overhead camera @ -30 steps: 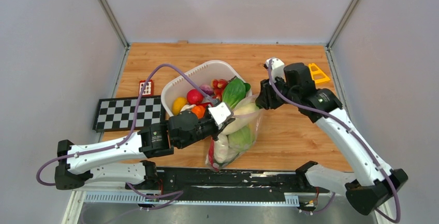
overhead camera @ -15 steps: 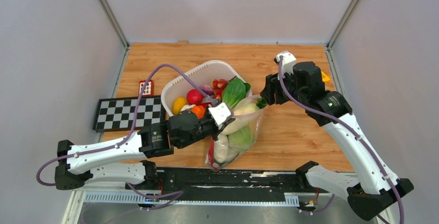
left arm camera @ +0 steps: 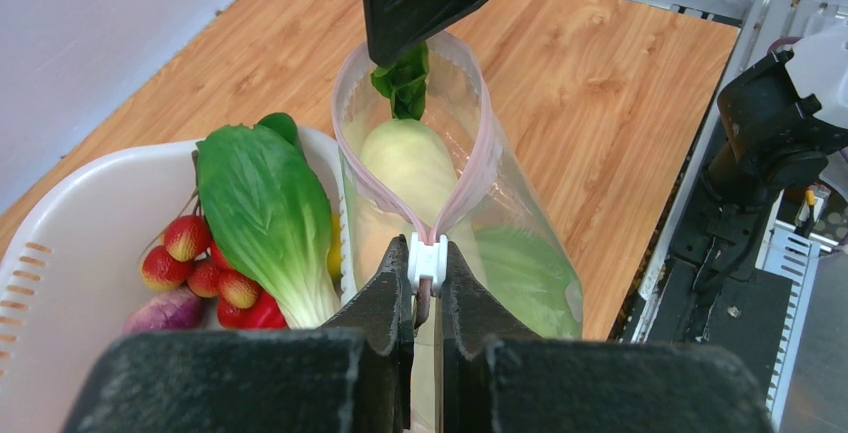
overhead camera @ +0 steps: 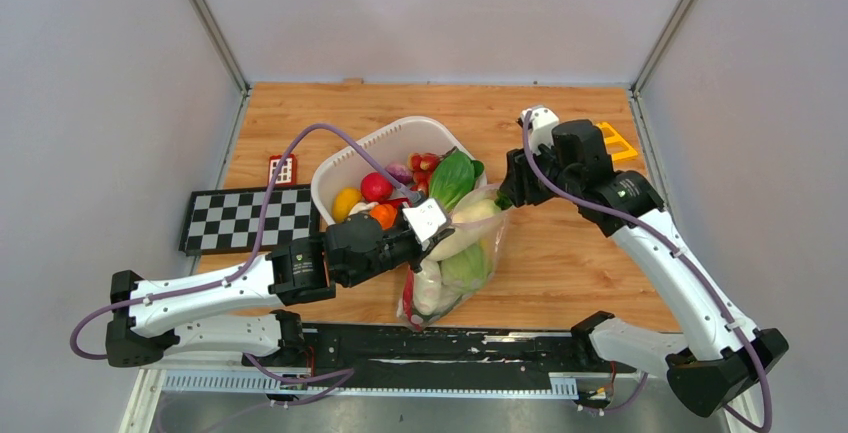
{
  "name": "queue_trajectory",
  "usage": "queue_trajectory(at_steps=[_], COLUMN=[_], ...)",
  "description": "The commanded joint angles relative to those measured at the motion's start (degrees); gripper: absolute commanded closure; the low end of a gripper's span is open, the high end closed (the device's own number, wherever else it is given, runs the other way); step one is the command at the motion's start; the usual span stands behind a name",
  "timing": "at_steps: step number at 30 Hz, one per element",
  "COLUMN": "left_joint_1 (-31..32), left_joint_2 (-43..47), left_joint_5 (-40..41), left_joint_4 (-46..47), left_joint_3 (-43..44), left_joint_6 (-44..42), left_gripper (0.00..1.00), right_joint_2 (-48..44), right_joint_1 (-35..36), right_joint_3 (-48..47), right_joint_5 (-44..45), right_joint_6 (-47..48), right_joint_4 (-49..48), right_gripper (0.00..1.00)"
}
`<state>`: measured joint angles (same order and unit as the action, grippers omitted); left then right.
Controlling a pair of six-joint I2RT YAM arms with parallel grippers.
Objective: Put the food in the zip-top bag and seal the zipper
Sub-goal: Adjust the fake vegetable in the zipper food storage bag.
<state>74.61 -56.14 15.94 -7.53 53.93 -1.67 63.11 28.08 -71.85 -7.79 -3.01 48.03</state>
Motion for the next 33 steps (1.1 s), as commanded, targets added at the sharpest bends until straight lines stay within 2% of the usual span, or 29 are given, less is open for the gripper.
queue_trajectory(at_steps=[1,4,7,12,16,22,25,30,33], left_joint_1=[0.01,0.01,0.01,0.01,0.01,0.01,0.01,0.01,0.02], left_joint_2=[1.05,1.01,0.79,0.36,0.17,-0.18,-0.42,-0.47,-0.40], left_joint_5=[-0.21,-0.23,-0.21,-0.22,-0.21,-1.05,-1.50,-1.80,-1.82], left_joint_4=[4.63,4.64,4.74,4.81,4.96,5.18,5.19,5.32,5.23], left_joint_3=[1.09,1.09,1.09,1.17,1.13,1.68,2.09,2.32,2.21], left_joint_6=[-0.79,-0.79,-0.78,-0.85,-0.84,-0.94,-1.18,-1.14,-1.04], left_gripper=[1.00,1.00,1.00,1.00,1.00,1.00,1.00,1.00,1.00], right_joint_2=[-0.34,-0.18,-0.55,-0.95,-1.73,1.78,4.89,8.81,9.66], right_joint_1=[-0.30,-0.30,-0.35,-0.37,-0.31,-0.31,-0.30,-0.35,-0.32], right_joint_3=[1.50,2.59,3.25,3.43,4.29,4.60,4.48,2.72,2.23], right_joint_5=[0.86,0.42,-1.55,-5.60,-12.05,-12.12,-9.47,2.25,2.40], right_joint_6=[1.11,1.46,1.93,1.87,1.62,2.43,2.45,1.11,0.98], right_joint_4=[0.01,-0.36,-1.83,-4.17,-6.33,-3.95,-2.07,0.59,0.86], right_gripper=[0.59,0.65,0.82,1.00,1.00,1.00,1.00,1.00,0.97])
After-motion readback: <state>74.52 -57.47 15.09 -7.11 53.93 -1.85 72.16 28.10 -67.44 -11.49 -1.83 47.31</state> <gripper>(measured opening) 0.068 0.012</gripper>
